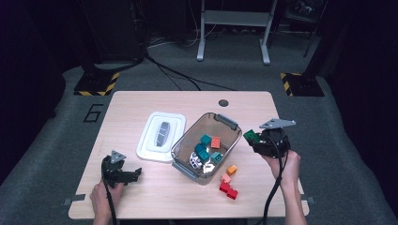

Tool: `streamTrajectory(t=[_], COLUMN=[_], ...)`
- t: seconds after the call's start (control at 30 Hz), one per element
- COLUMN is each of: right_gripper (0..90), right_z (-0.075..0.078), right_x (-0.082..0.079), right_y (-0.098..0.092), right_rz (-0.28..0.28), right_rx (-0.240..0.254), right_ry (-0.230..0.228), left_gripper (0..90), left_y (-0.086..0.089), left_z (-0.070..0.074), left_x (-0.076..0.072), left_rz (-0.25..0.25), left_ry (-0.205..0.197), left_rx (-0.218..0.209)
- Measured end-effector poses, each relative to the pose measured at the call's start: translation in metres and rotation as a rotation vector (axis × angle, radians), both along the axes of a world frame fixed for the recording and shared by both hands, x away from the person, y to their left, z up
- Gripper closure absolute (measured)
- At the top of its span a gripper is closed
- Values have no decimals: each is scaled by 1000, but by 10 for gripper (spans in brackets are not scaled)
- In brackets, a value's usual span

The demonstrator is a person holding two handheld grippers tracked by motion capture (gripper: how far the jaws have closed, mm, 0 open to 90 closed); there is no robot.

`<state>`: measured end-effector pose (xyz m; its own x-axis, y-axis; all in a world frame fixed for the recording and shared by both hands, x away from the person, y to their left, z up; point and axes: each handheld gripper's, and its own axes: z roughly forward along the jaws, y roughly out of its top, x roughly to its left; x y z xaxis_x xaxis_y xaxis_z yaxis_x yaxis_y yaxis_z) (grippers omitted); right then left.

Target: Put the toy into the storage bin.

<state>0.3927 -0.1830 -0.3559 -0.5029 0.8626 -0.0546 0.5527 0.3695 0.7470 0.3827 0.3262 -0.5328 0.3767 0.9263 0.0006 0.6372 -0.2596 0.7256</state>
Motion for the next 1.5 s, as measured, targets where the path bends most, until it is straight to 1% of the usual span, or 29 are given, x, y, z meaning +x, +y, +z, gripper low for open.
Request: streamTrajectory(t=[0.1,0.13,0.17,0.2,0.23,0.43,0.47,0.5,0.63,0.7,0.73,0.8,0.83,0.87,0.9,0.93,0.97,1.0,1.1,1.27,1.33,1.4,1.5], right_gripper=[588,588,588,588,588,587,587,587,588,587,587,587,587,587,587,587,587,587,587,587,586,586,586], right_z=[3,4,4,5,5,6,7,7,7,7,6,5,4,3,2,1,0,-1,-3,-9,-12,-14,-17], right_x=[2,4,5,9,9,22,26,26,32,36,37,41,41,43,44,46,47,50,52,56,56,57,58], right_y=[2,3,5,8,8,22,28,28,39,42,44,46,48,48,49,50,51,52,54,59,62,65,68], right_rz=[-3,4,-4,2,2,9,11,11,12,15,6,13,4,12,8,13,5,7,-6,-4,-4,3,-2], right_rx=[2,-3,4,1,1,1,-3,-3,-14,-18,-13,-22,-17,-26,-29,-32,-29,-39,-37,-69,-89,-99,-133], right_ry=[0,-5,-1,2,2,9,14,14,22,23,31,30,35,35,37,30,40,40,51,69,74,68,69], left_gripper=[0,0,0,0,0,0,0,0,0,0,0,0,0,0,0,0,0,0,0,0,0,0,0], left_y=[0,0,0,0,0,0,0,0,0,0,0,0,0,0,0,0,0,0,0,0,0,0,0], left_z=[0,0,0,0,0,0,0,0,0,0,0,0,0,0,0,0,0,0,0,0,0,0,0], left_x=[0,0,0,0,0,0,0,0,0,0,0,0,0,0,0,0,0,0,0,0,0,0,0], left_rz=[0,0,0,0,0,0,0,0,0,0,0,0,0,0,0,0,0,0,0,0,0,0,0], left_ry=[0,-1,-1,0,0,0,0,0,0,0,0,0,0,0,0,-1,0,-1,-1,0,0,0,0], left_rx=[0,0,-1,-1,-1,0,0,0,-1,0,0,-1,0,-1,0,1,0,0,-1,0,0,0,0])
